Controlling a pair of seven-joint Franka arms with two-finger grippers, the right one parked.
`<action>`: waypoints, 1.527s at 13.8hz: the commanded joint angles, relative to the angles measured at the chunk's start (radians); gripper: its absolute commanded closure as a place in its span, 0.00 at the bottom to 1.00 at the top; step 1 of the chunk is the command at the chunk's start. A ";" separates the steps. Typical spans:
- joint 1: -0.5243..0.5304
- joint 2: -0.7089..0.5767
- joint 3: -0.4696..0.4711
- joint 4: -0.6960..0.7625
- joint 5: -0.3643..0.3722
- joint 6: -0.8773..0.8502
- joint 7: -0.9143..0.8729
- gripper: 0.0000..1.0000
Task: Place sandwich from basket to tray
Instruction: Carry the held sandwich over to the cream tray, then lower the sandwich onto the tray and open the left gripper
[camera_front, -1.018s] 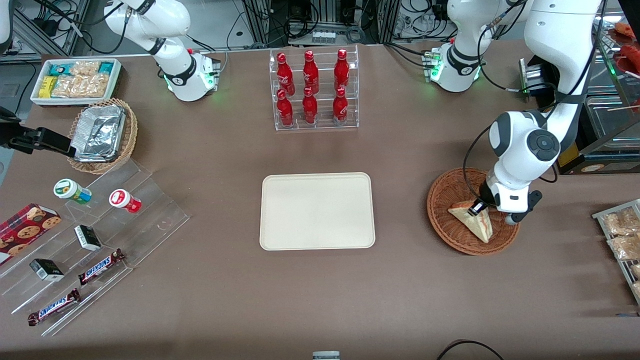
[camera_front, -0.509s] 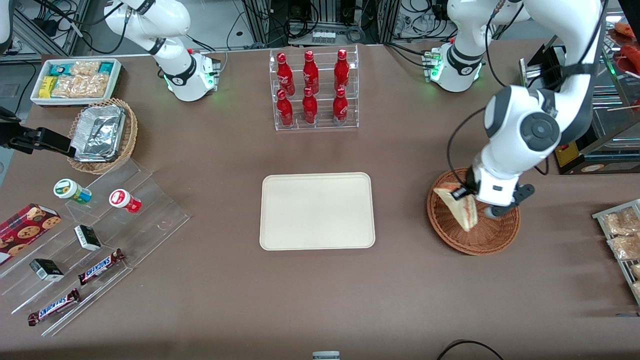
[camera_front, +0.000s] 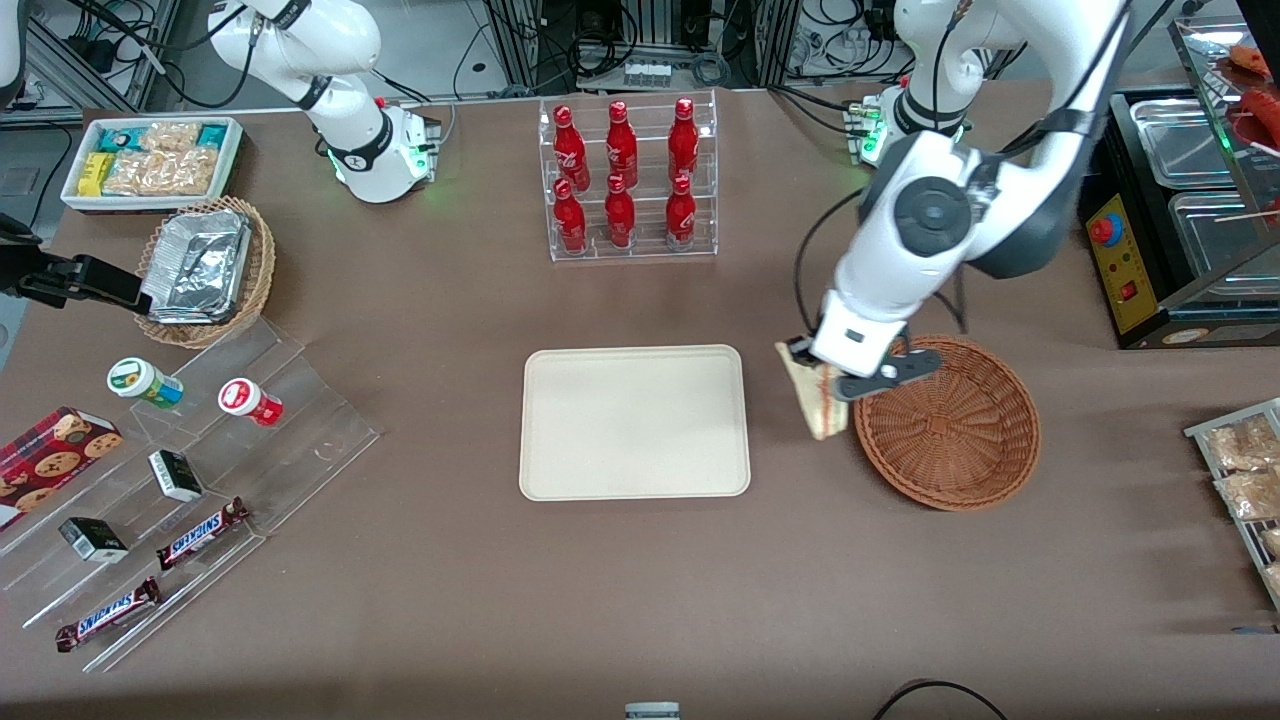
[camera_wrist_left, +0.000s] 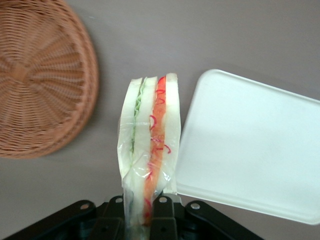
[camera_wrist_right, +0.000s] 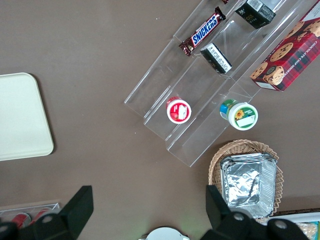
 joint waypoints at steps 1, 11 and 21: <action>-0.043 0.154 -0.079 0.147 0.119 -0.018 -0.113 0.85; -0.376 0.644 -0.059 0.547 0.472 -0.005 -0.363 0.83; -0.416 0.684 -0.042 0.583 0.529 0.015 -0.325 0.00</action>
